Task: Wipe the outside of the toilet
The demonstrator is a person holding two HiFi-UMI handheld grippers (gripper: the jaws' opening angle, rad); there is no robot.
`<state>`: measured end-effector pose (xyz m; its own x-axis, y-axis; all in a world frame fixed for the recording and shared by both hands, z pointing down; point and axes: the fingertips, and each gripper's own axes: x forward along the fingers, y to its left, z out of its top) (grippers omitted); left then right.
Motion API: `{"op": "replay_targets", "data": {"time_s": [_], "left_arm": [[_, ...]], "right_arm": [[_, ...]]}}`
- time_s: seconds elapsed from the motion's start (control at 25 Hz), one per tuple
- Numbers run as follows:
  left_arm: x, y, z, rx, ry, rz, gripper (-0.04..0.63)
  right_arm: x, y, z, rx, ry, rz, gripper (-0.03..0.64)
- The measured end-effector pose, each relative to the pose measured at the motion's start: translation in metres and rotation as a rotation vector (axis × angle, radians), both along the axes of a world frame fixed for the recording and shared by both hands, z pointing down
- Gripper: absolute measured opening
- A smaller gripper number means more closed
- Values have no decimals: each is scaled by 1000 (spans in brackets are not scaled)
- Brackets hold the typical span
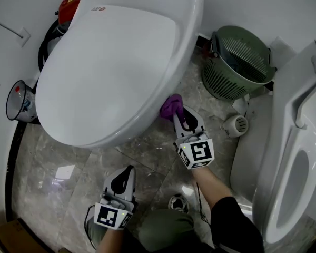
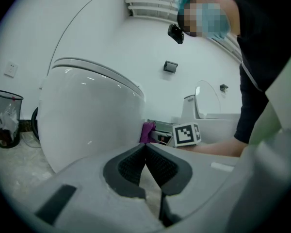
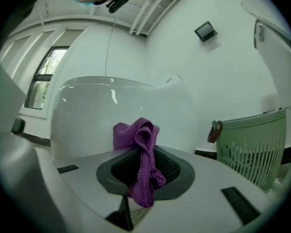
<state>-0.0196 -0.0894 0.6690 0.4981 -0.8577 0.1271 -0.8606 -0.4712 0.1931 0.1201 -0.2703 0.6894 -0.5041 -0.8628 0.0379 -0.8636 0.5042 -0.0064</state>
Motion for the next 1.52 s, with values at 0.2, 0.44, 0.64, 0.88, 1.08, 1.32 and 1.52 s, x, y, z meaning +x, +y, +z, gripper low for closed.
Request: {"op": "replay_targets", "data": {"time_s": [0.2, 0.44, 0.64, 0.88, 1.08, 1.32, 1.52], "left_arm": [[4, -1, 4, -13, -12, -5, 3], [2, 0, 6, -20, -35, -4, 3], [4, -1, 1, -10, -31, -3, 3], [2, 4, 4, -24, -20, -9, 3], [-1, 6, 0, 8, -8, -12, 3], [-2, 13, 4, 3, -5, 0, 3], [1, 18, 11, -13, 3, 4, 3]], "right_arm": [[47, -81, -8, -2, 72, 103, 72], [78, -143, -7, -56, 89, 210, 72], [95, -174, 1, -120, 106, 286, 72], [96, -155, -3, -107, 67, 284, 69], [82, -87, 3, -68, 39, 193, 69], [46, 31, 35, -130, 5, 47, 69], [-7, 116, 70, -195, 37, -128, 69]]}}
